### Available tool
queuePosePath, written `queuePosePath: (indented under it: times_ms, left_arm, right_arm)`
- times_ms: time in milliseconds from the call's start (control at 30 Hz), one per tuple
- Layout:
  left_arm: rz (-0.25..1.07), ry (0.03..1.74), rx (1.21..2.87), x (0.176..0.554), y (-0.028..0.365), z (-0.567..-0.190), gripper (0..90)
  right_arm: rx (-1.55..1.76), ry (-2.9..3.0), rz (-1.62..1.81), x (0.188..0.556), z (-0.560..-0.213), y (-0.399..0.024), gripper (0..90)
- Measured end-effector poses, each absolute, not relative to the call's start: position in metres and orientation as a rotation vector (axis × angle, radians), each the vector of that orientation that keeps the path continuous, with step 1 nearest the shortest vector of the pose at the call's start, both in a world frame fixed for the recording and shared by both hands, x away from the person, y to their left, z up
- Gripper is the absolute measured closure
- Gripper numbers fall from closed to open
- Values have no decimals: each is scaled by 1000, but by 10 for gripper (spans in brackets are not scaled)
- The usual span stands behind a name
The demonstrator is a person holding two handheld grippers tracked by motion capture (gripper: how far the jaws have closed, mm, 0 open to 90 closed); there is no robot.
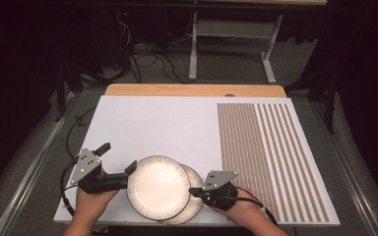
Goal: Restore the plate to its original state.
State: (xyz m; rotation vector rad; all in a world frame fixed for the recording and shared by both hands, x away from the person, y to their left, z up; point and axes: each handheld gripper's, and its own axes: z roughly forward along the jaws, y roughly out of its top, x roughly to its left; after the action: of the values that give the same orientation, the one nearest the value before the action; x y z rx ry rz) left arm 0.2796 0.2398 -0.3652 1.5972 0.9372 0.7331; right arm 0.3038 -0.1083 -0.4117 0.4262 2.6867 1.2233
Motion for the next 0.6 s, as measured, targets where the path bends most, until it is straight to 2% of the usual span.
queuePosePath:
  times_ms: [600]
  left_arm:
    - [740,937,1599,279,240,-365,0]
  right_arm:
    - [427,2688,1222,303,-411,-108,900]
